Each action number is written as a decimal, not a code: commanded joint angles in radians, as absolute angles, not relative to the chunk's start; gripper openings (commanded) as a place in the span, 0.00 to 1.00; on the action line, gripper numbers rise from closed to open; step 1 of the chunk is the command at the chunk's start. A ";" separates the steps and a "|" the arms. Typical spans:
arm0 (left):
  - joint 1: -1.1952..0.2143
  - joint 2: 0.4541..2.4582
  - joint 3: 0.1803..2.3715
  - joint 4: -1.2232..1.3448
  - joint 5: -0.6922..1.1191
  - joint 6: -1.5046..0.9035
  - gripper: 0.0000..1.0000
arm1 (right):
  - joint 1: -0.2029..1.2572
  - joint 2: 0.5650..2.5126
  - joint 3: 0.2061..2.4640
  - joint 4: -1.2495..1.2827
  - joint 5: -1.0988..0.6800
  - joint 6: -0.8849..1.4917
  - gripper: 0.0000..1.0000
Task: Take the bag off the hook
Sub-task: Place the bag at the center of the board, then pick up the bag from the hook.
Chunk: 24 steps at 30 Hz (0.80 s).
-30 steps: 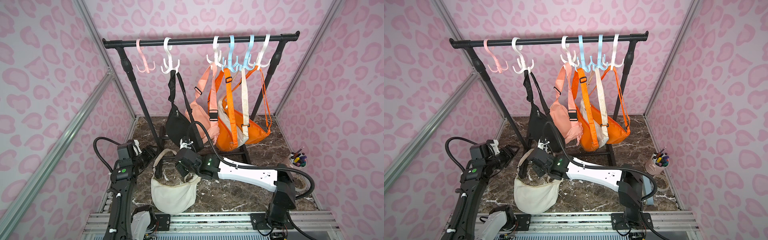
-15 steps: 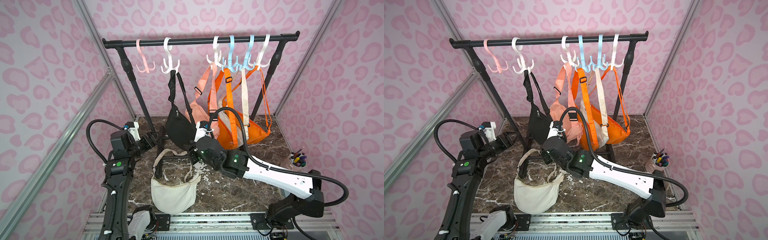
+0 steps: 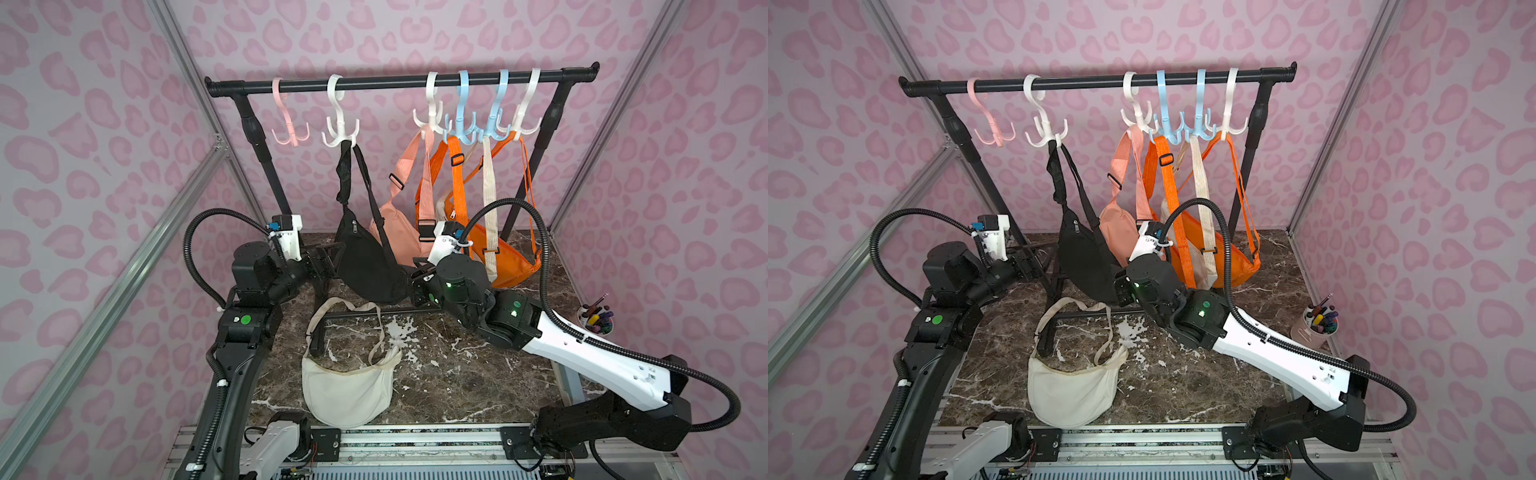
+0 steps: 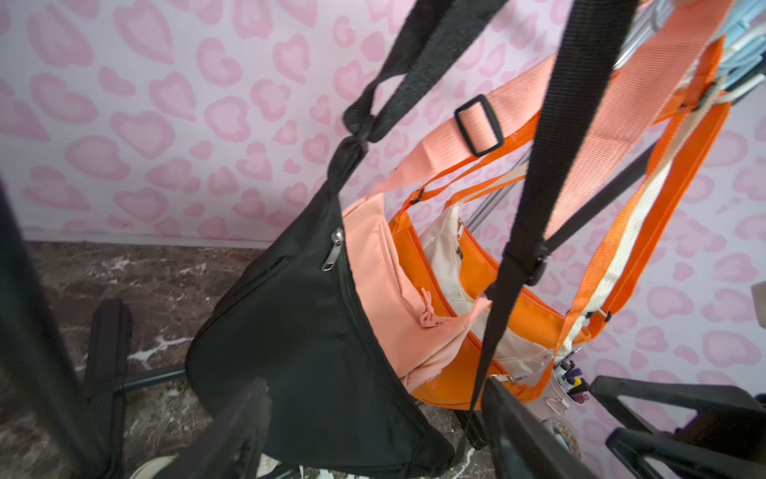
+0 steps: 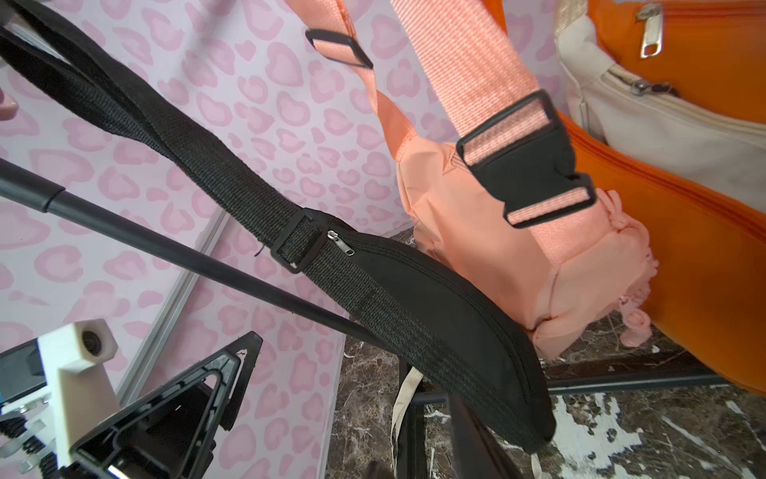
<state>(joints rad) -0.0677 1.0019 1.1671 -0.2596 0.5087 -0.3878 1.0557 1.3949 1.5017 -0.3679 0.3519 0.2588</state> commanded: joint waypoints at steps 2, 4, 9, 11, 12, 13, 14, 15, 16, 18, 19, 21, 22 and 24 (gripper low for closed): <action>-0.082 1.022 1.198 -0.142 0.494 -0.321 0.82 | 1.051 1.388 1.494 -0.371 0.367 0.252 0.40; -0.083 1.044 1.223 -0.151 0.480 -0.303 0.82 | 1.050 1.392 1.494 -0.370 0.360 0.249 0.40; -0.084 1.095 1.270 -0.127 0.455 -0.279 0.79 | 1.050 1.412 1.501 -0.357 0.334 0.241 0.40; -0.085 1.113 1.283 -0.107 0.459 -0.276 0.78 | 1.053 1.424 1.506 -0.351 0.316 0.242 0.40; -0.085 1.122 1.289 -0.101 0.457 -0.272 0.78 | 1.054 1.430 1.509 -0.351 0.311 0.244 0.40; -0.086 1.130 1.293 -0.089 0.453 -0.269 0.78 | 1.057 1.439 1.516 -0.350 0.306 0.245 0.40; -0.086 1.140 1.297 -0.081 0.450 -0.267 0.78 | 1.060 1.448 1.522 -0.351 0.304 0.245 0.40; -0.085 1.147 1.303 -0.074 0.447 -0.266 0.78 | 1.065 1.457 1.527 -0.351 0.303 0.244 0.40; -0.086 1.157 1.310 -0.069 0.445 -0.263 0.78 | 1.068 1.467 1.533 -0.354 0.304 0.242 0.41; -0.087 1.177 1.328 -0.060 0.445 -0.261 0.78 | 1.079 1.488 1.547 -0.355 0.314 0.238 0.41; -0.086 1.187 1.337 -0.056 0.447 -0.259 0.78 | 1.083 1.498 1.551 -0.354 0.318 0.236 0.41; -0.088 1.204 1.339 -0.049 0.444 -0.254 0.78 | 1.089 1.514 1.559 -0.354 0.329 0.236 0.41; -0.089 1.213 1.368 -0.048 0.442 -0.248 0.78 | 1.089 1.521 1.562 -0.354 0.337 0.237 0.41; -0.090 1.227 1.376 -0.037 0.437 -0.241 0.78 | 1.090 1.536 1.570 -0.360 0.362 0.245 0.42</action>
<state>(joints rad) -0.0883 1.2163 1.3540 -0.0998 0.4446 -0.2630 1.0889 1.5192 1.5604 -0.3656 0.3214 0.2474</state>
